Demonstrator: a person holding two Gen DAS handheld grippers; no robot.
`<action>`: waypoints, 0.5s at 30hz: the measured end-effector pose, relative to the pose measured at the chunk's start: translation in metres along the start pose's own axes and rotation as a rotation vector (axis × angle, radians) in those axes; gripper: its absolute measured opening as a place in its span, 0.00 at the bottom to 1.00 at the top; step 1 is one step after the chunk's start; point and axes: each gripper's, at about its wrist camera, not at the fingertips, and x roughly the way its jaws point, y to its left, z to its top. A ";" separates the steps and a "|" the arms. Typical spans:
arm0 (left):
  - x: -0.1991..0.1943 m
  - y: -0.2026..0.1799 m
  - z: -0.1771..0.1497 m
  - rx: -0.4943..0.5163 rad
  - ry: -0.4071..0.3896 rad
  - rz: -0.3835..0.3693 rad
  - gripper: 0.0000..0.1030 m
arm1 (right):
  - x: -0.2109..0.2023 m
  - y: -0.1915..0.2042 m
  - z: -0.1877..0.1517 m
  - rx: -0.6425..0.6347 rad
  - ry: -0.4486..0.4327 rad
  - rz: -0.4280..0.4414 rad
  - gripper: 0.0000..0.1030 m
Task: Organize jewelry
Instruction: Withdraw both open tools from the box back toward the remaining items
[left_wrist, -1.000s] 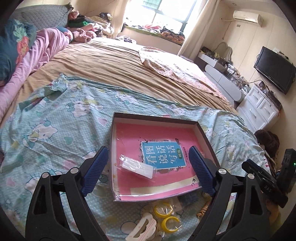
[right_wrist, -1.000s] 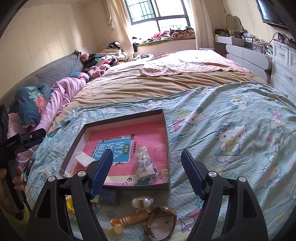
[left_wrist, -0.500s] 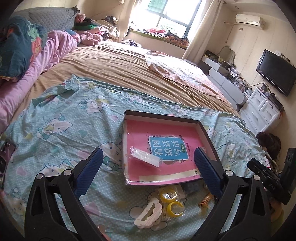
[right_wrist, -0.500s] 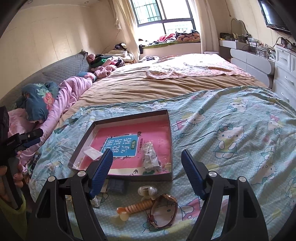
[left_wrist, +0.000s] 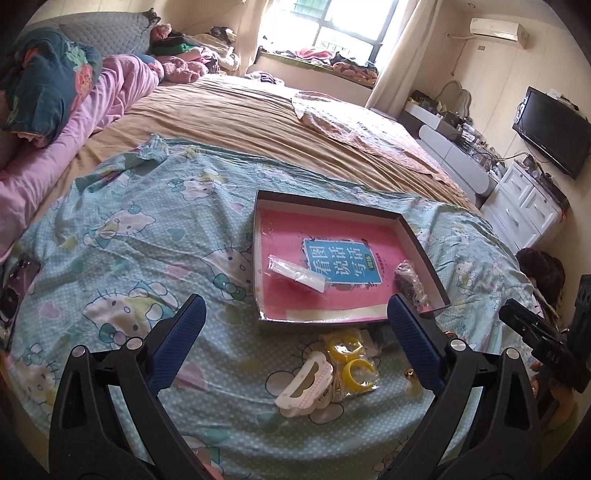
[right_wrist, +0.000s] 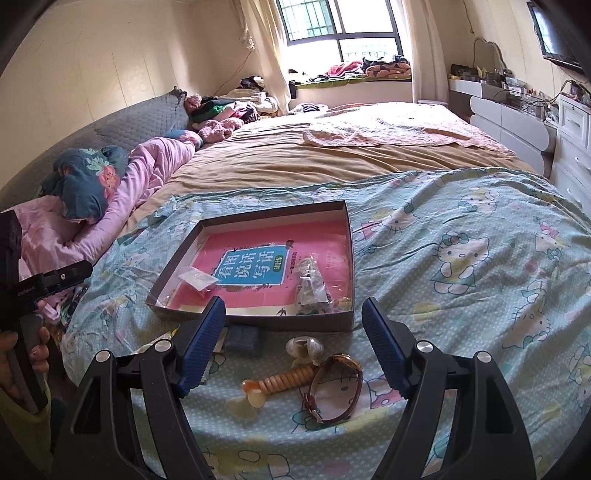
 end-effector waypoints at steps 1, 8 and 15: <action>0.000 0.000 -0.002 0.002 0.004 0.002 0.89 | 0.000 0.002 -0.002 -0.004 0.004 0.003 0.73; -0.003 0.001 -0.011 0.013 0.011 0.022 0.89 | 0.002 0.012 -0.014 -0.030 0.033 0.021 0.73; 0.000 0.002 -0.024 0.032 0.034 0.045 0.89 | 0.008 0.024 -0.030 -0.059 0.073 0.042 0.73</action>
